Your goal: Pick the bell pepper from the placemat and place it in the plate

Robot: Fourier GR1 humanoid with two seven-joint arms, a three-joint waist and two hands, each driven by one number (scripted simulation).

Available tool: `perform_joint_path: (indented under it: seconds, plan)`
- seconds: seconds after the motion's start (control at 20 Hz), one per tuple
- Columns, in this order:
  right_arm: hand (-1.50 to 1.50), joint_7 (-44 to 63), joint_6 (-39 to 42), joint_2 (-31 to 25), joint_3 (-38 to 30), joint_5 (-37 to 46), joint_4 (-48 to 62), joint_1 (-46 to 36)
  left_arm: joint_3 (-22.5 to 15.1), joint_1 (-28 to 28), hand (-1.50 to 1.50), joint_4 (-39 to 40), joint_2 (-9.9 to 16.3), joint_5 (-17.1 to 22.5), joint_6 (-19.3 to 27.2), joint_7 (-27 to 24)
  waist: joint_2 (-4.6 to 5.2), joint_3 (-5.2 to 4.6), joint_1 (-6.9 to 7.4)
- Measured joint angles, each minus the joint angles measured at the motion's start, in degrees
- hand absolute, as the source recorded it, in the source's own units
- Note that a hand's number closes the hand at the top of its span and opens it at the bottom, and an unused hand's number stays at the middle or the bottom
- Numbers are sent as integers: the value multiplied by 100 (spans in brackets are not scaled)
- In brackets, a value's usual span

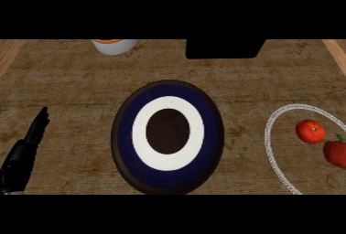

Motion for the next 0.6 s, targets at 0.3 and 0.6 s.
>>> perform_joint_path:
  seconds: [0.3, 0.6]
  plan:
    - [-150, 1679, 540, -497, 486, 849, -417, 1171, 33, -37, 0, 59, -19, -27, -68, -80, 27, -15, 66]
    - [-150, 3780, 1304, -1443, 337, 1263, -749, 1513, 3, -41, 0, 112, -124, -98, -94, -148, 37, -11, 132]
